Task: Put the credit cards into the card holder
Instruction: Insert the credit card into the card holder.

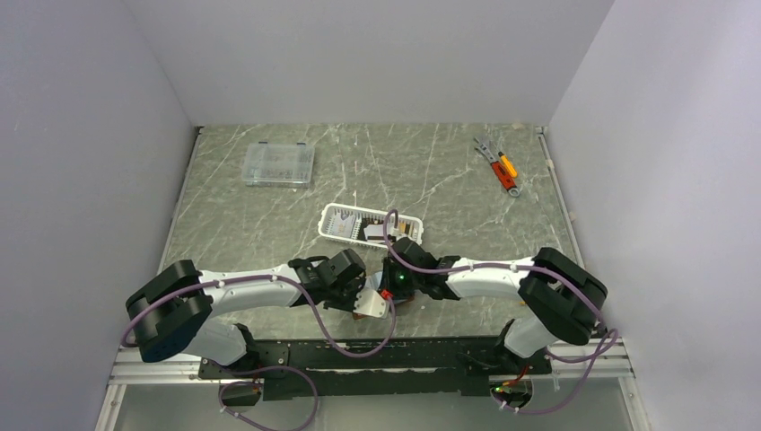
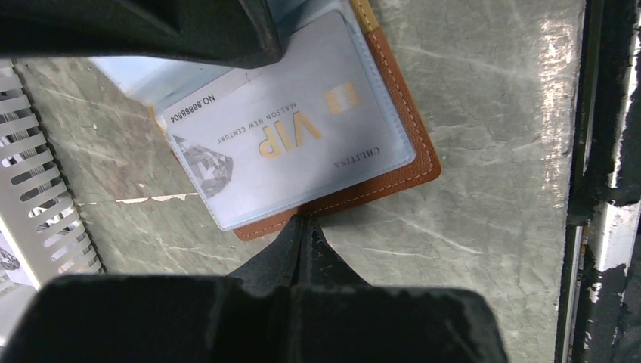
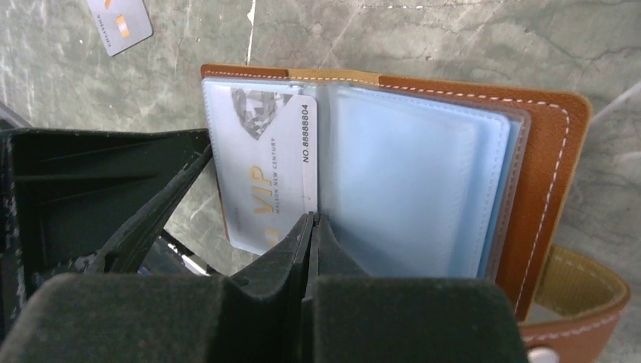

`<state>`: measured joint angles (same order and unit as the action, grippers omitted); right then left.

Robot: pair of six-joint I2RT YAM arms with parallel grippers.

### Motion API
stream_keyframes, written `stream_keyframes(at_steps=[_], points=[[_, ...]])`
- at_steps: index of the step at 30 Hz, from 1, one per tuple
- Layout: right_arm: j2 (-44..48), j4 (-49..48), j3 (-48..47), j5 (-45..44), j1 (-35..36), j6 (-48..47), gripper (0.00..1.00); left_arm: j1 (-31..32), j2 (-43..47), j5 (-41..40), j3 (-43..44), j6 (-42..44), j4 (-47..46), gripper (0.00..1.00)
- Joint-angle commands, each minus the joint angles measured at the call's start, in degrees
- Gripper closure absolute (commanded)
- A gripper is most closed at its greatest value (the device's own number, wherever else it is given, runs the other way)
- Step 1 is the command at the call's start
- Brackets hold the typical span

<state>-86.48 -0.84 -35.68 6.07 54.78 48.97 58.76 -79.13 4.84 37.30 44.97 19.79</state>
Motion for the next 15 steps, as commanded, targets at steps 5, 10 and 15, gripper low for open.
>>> stream_keyframes(at_steps=[5, 10, 15], points=[[9.8, 4.6, -0.1, -2.2, -2.2, 0.1, 0.88, -5.6, 0.6, 7.3, 10.1, 2.2, 12.8, 1.0], [14.0, 10.7, -4.4, -2.5, -6.7, -4.0, 0.74, -12.8, 4.2, 13.8, 18.2, 3.8, 24.2, 0.98], [14.1, 15.1, -11.6, -1.8, -12.9, -8.8, 0.67, -17.4, 7.9, 17.2, 23.3, 3.2, 27.0, 0.92]])
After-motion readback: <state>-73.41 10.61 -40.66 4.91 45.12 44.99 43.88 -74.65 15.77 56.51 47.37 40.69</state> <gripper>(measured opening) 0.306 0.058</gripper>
